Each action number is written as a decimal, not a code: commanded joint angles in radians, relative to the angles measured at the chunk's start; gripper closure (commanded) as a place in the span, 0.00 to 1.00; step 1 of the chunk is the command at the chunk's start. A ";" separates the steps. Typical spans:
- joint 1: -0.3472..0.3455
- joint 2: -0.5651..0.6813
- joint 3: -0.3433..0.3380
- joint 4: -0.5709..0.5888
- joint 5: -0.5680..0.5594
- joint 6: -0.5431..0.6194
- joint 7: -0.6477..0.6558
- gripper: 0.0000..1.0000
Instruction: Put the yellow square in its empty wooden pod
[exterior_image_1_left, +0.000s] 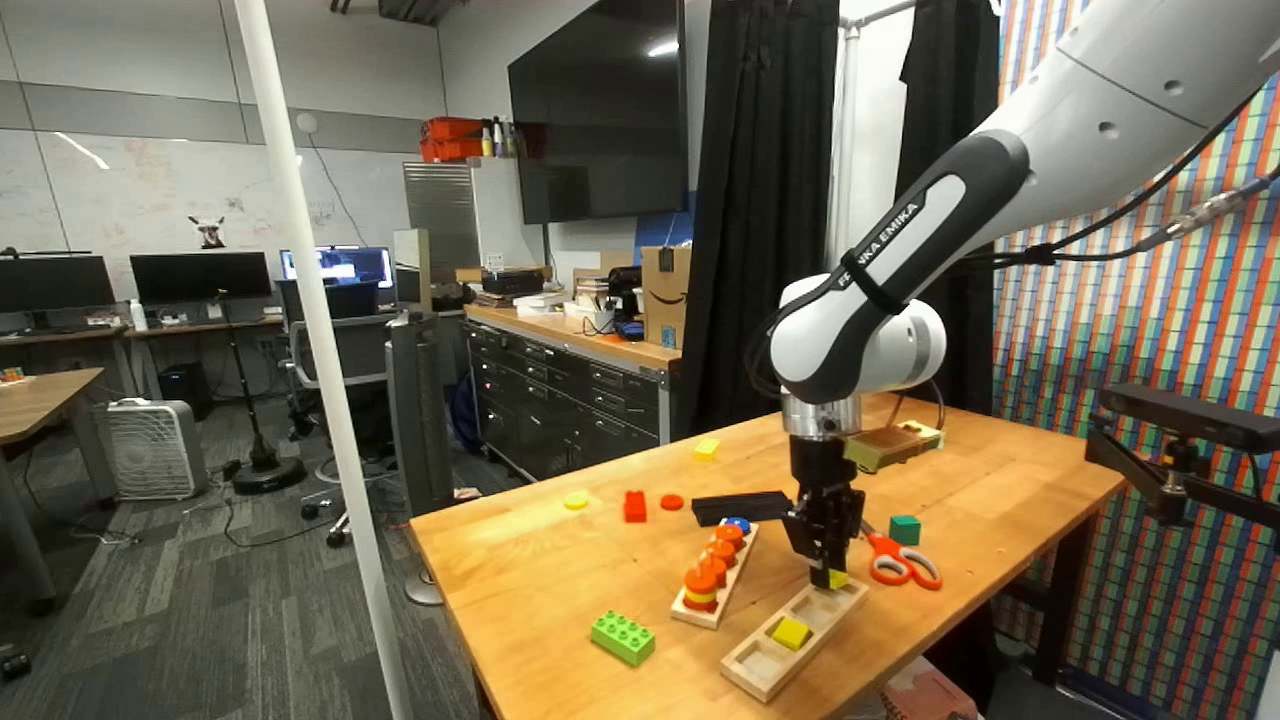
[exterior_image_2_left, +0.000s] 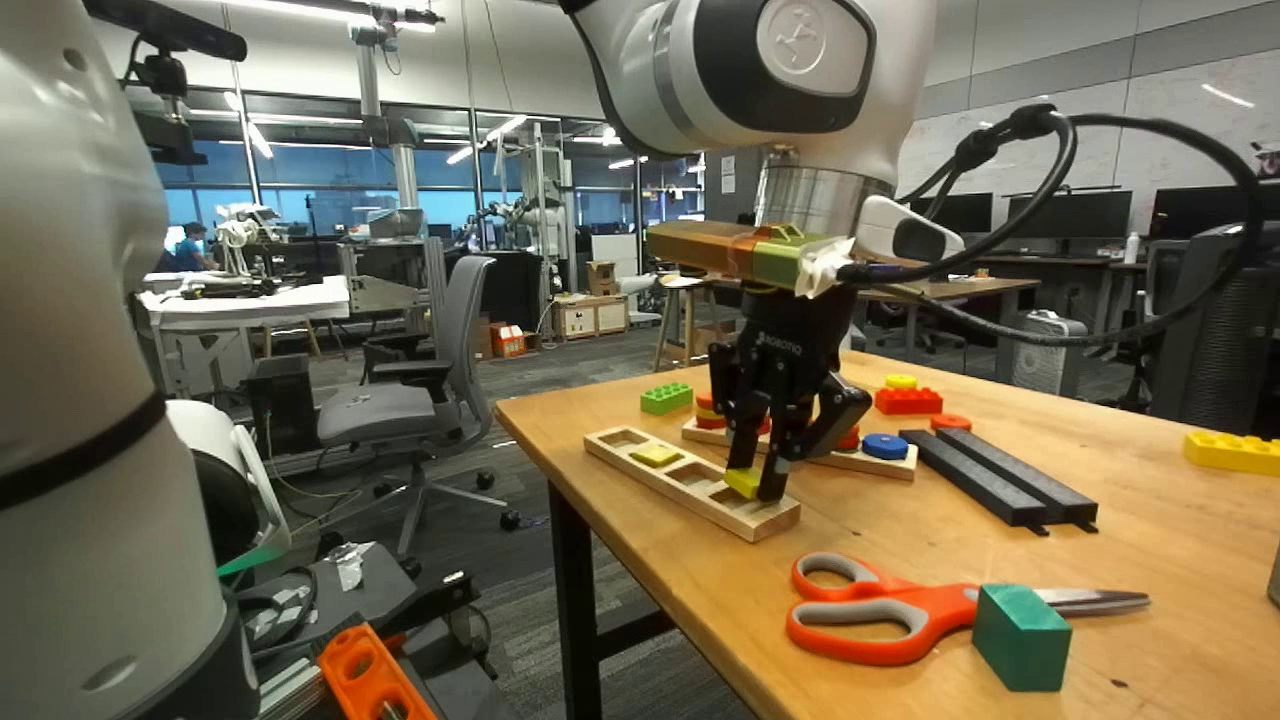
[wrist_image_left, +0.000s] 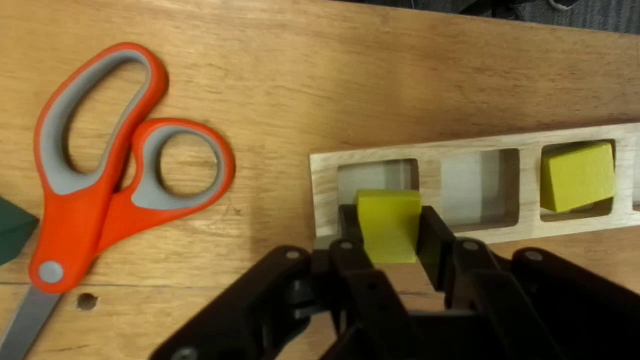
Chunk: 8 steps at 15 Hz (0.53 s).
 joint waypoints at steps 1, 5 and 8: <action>0.023 -0.054 -0.014 -0.054 0.027 0.043 0.001 0.79; 0.025 -0.067 -0.015 -0.073 0.030 0.058 0.006 0.79; 0.025 -0.077 -0.015 -0.086 0.029 0.059 0.009 0.79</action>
